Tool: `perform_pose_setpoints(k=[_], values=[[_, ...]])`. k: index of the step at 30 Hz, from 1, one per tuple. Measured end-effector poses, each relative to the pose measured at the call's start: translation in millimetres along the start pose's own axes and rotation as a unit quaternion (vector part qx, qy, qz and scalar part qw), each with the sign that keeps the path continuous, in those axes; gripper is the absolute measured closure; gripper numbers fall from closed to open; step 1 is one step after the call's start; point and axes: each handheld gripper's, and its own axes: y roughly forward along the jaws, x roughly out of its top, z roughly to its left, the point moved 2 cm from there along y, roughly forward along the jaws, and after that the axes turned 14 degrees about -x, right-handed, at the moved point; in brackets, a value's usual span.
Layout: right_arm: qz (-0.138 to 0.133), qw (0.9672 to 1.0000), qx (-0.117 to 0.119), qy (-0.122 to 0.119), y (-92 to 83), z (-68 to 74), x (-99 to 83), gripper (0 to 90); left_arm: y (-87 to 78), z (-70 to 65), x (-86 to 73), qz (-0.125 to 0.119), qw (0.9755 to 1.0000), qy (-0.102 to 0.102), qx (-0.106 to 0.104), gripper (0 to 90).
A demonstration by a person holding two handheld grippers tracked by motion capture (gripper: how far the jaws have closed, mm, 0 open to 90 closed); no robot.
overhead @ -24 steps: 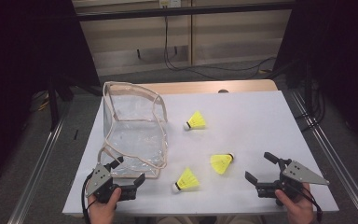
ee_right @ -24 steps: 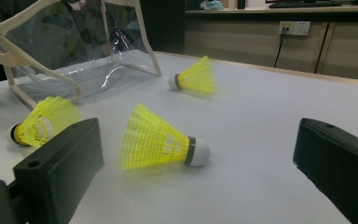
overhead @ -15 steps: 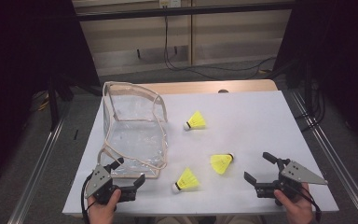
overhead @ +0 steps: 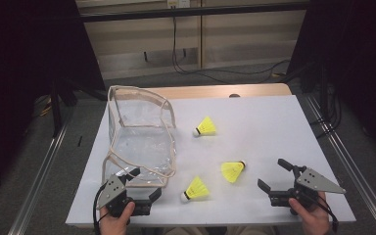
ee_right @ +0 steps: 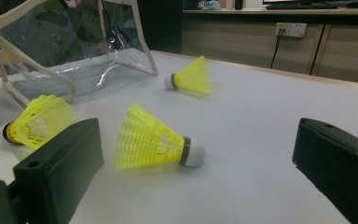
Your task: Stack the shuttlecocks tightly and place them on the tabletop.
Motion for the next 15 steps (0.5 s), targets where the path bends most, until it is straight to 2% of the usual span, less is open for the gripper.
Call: perform_pose_setpoints(k=[3, 6, 11, 15], values=[[0.002, 1.0, 0.003, 0.002, 0.1, -0.1, -0.5, 0.7, 2.1, -2.2, 0.5, 0.001, 1.0, -0.001, -0.005, 1.1], [-0.001, 1.0, 0.002, 0.004, 0.1, -1.2, 0.1, 0.8, 4.7, -4.0, -0.1, 0.015, 0.9999, -0.002, -0.008, 1.1], [-0.001, 1.0, 0.0, 0.005, 0.9, -1.9, 0.2, 0.8, 6.7, -7.3, -0.1, 0.014, 0.9998, -0.009, -0.01, 1.1], [-0.001, 1.0, 0.002, 0.003, 1.3, -0.5, 0.4, 0.9, 7.6, -9.9, 0.0, 0.019, 0.9997, -0.004, -0.017, 1.1]])
